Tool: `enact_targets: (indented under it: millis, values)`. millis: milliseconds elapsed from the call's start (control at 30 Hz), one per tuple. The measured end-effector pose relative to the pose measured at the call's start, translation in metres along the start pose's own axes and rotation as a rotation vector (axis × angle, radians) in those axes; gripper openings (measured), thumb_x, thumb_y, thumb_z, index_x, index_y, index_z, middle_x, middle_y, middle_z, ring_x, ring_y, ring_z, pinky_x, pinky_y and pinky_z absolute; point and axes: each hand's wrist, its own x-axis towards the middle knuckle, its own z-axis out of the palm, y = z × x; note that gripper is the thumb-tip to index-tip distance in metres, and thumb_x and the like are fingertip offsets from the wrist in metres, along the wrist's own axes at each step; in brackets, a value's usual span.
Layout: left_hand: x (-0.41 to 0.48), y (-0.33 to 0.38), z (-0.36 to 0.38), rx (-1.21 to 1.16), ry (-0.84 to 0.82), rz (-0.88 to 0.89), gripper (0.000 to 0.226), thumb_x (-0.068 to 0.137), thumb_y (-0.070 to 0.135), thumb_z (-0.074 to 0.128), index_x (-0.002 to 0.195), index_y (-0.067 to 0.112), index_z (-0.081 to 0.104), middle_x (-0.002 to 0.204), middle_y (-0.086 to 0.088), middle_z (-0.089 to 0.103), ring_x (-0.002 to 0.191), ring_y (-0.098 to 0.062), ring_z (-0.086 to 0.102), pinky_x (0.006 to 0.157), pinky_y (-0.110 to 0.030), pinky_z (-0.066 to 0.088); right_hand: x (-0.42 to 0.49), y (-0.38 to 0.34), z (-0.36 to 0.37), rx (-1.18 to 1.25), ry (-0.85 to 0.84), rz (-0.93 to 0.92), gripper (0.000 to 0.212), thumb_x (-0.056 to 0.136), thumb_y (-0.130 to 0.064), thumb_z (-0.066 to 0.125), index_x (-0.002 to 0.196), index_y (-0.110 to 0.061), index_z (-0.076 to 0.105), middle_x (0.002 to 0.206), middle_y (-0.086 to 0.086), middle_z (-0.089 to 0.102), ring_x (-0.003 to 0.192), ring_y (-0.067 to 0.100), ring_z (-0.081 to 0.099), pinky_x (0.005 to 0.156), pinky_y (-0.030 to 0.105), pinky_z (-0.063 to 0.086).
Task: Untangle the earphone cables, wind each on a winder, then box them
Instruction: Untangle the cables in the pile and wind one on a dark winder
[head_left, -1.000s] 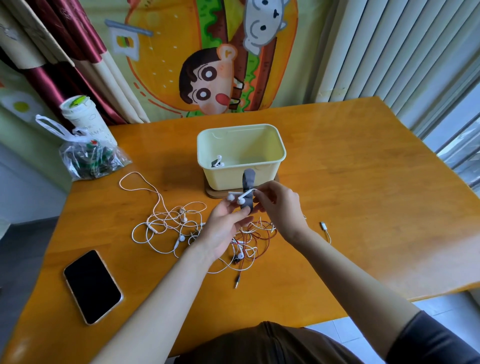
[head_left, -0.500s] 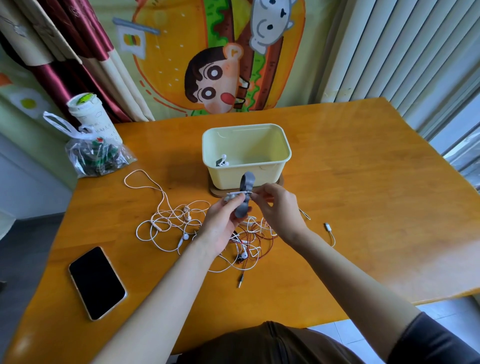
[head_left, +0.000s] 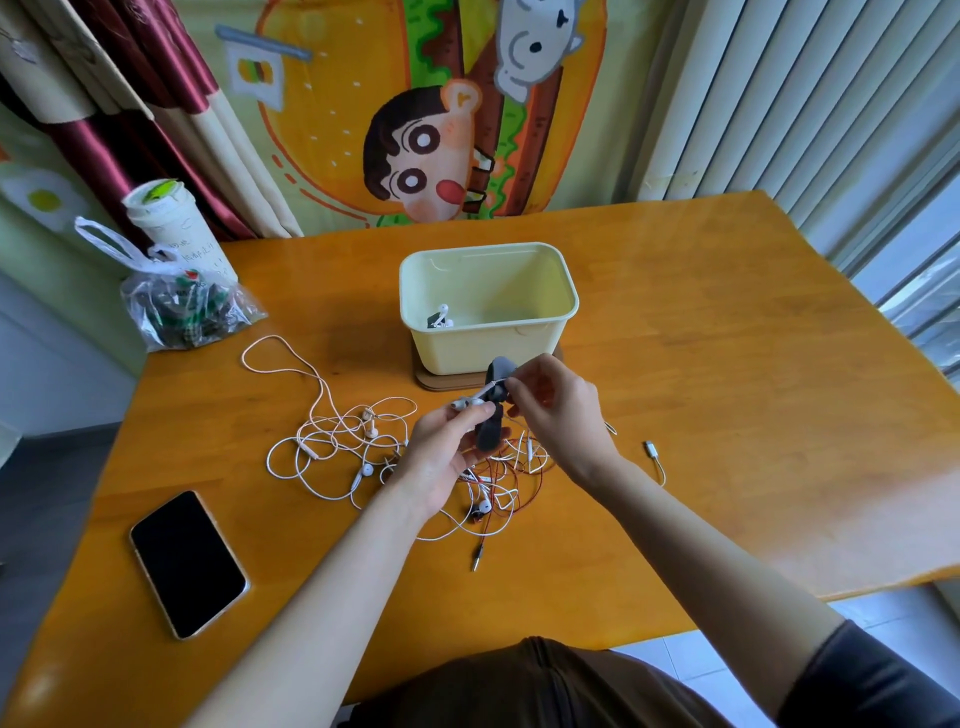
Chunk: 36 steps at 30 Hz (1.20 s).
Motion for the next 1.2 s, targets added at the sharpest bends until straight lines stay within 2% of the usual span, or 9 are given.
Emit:
enact_targets:
  millis: [133, 233, 333, 467, 633, 800, 900, 1000, 1200]
  values:
    - [0.0, 0.0, 0.003, -0.141, 0.006, -0.051, 0.009, 0.09, 0.009, 0.058, 0.094, 0.004, 0.065, 0.085, -0.012, 0.067, 0.073, -0.021, 0.066, 0.075, -0.034, 0.056, -0.001, 0.0, 0.002, -0.016, -0.008, 0.013, 0.005, 0.09, -0.016, 0.059, 0.086, -0.014, 0.058, 0.075, 0.001, 0.066, 0.07, 0.016, 0.065, 0.068, 0.036, 0.053]
    - [0.001, 0.001, 0.004, -0.189, 0.006, -0.078, 0.014, 0.091, 0.012, 0.058, 0.096, 0.002, 0.065, 0.088, -0.013, 0.065, 0.074, -0.021, 0.067, 0.078, -0.033, 0.056, -0.002, -0.003, 0.002, -0.034, -0.036, -0.004, 0.002, 0.089, -0.013, 0.059, 0.087, -0.014, 0.058, 0.076, -0.002, 0.064, 0.071, 0.014, 0.062, 0.068, 0.034, 0.053]
    - [0.0, 0.001, 0.004, -0.15, -0.022, -0.05, 0.018, 0.093, 0.013, 0.056, 0.107, 0.005, 0.063, 0.093, -0.012, 0.067, 0.073, -0.019, 0.07, 0.081, -0.036, 0.057, -0.002, -0.005, 0.001, -0.085, -0.08, -0.042, 0.004, 0.089, -0.011, 0.058, 0.088, -0.015, 0.058, 0.079, -0.003, 0.063, 0.073, 0.014, 0.061, 0.069, 0.034, 0.054]
    - [0.0, 0.003, 0.004, -0.009, -0.071, -0.002, 0.023, 0.095, 0.008, 0.05, 0.114, 0.019, 0.059, 0.087, -0.008, 0.07, 0.077, -0.022, 0.07, 0.088, -0.047, 0.052, -0.003, -0.001, -0.001, -0.116, -0.079, -0.039, 0.005, 0.09, -0.01, 0.057, 0.094, -0.01, 0.058, 0.081, -0.001, 0.063, 0.073, 0.017, 0.061, 0.07, 0.037, 0.054]
    - [0.0, 0.01, 0.005, 0.063, -0.084, -0.045, 0.026, 0.096, 0.009, 0.05, 0.12, 0.014, 0.058, 0.104, -0.015, 0.063, 0.088, -0.03, 0.066, 0.079, -0.043, 0.056, -0.006, 0.001, -0.002, -0.11, -0.08, -0.03, 0.007, 0.09, -0.01, 0.058, 0.097, -0.01, 0.058, 0.081, -0.003, 0.062, 0.073, 0.015, 0.06, 0.07, 0.035, 0.053]
    - [-0.001, 0.011, 0.01, -0.04, -0.009, -0.108, 0.017, 0.092, 0.024, 0.06, 0.104, 0.012, 0.063, 0.111, -0.018, 0.058, 0.096, -0.031, 0.062, 0.085, -0.048, 0.056, -0.008, -0.002, -0.001, -0.099, -0.118, -0.033, 0.008, 0.088, -0.008, 0.058, 0.088, -0.015, 0.057, 0.08, -0.004, 0.063, 0.071, 0.01, 0.058, 0.07, 0.03, 0.053]
    - [0.001, 0.012, 0.011, -0.076, 0.076, -0.116, 0.012, 0.091, 0.024, 0.063, 0.091, 0.012, 0.061, 0.106, -0.017, 0.056, 0.095, -0.03, 0.062, 0.084, -0.046, 0.056, -0.008, -0.001, 0.002, -0.103, -0.136, -0.028, 0.007, 0.088, -0.009, 0.059, 0.087, -0.015, 0.057, 0.08, -0.003, 0.065, 0.074, 0.015, 0.061, 0.07, 0.035, 0.054]
    - [0.002, 0.011, 0.013, -0.03, 0.115, -0.113, 0.013, 0.094, 0.023, 0.058, 0.096, 0.011, 0.061, 0.1, -0.017, 0.057, 0.094, -0.029, 0.061, 0.083, -0.045, 0.056, -0.009, 0.001, 0.003, -0.1, -0.13, -0.023, 0.003, 0.087, -0.01, 0.059, 0.087, -0.012, 0.058, 0.081, -0.001, 0.066, 0.075, 0.018, 0.062, 0.071, 0.039, 0.054]
    - [0.001, 0.007, 0.016, 0.015, 0.138, -0.122, 0.014, 0.095, 0.018, 0.052, 0.096, 0.007, 0.06, 0.1, -0.02, 0.055, 0.089, -0.032, 0.059, 0.069, -0.044, 0.057, -0.012, 0.002, 0.006, -0.135, -0.136, -0.019, 0.005, 0.084, -0.007, 0.058, 0.083, -0.012, 0.057, 0.08, 0.002, 0.066, 0.073, 0.02, 0.062, 0.069, 0.039, 0.053]
